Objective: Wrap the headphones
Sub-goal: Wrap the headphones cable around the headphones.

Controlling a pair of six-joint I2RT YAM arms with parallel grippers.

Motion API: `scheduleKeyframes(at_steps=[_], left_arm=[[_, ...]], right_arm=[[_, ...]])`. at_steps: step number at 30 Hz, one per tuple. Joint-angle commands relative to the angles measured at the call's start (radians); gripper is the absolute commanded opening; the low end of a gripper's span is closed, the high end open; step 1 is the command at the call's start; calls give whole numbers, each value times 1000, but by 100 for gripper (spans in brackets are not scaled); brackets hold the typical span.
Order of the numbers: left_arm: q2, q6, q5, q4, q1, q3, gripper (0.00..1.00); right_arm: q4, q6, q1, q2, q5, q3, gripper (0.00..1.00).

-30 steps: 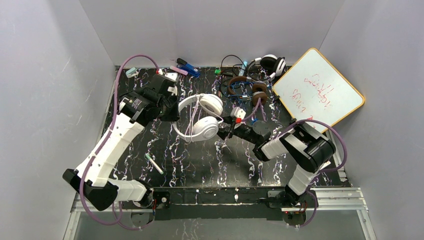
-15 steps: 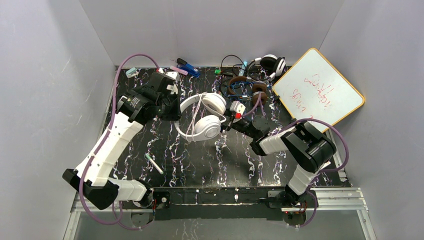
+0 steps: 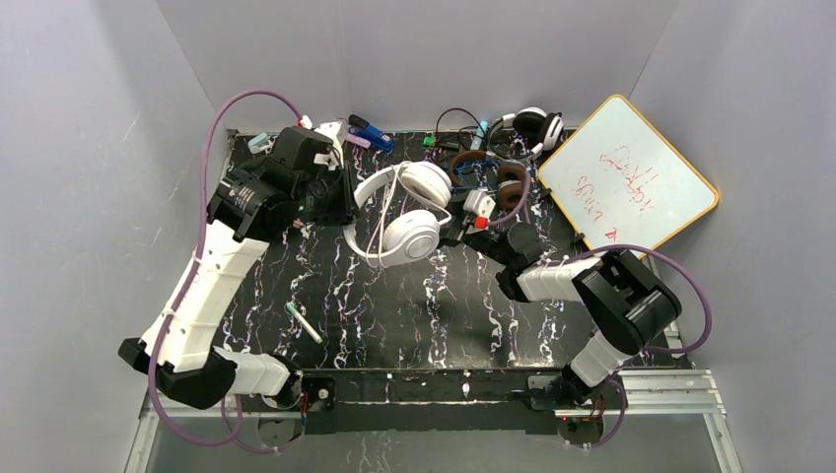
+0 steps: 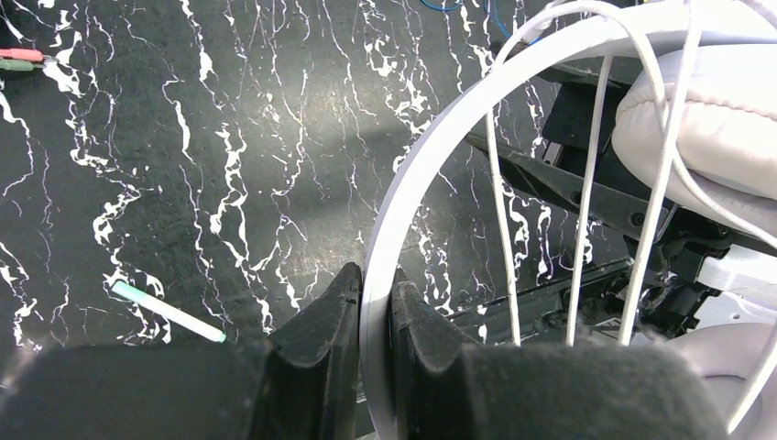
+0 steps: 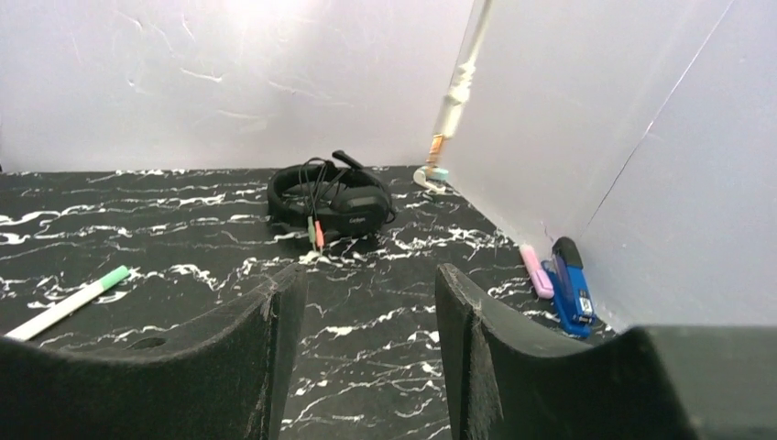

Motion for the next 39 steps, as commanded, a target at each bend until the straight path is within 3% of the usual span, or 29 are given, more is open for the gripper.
scheduleKeyframes(at_steps=[1,15,19,23,35,36,39], left_arm=[[10,-26,45,-13,-3,61,0],[20,-37,84,-16,-3,81,0],[19,-36,84,-16,-3,88,0],[20,-34,76,-14,-3,85,0],[-6,-52,59,46,-3,26,0],[-5,-53,59,48,-3,23,0],[2,-55,70,44,-3,29,0]], right_arm=[[343,3,-5,-42,8,69,61],[343,19,-5,-26,33,172,59],[343,19,-10,-24,33,175,35],[343,53,-10,-24,18,166,1],[343,211,-10,-33,92,72,1],[344,211,-10,-26,86,68,8],[343,194,-10,-15,91,66,52]])
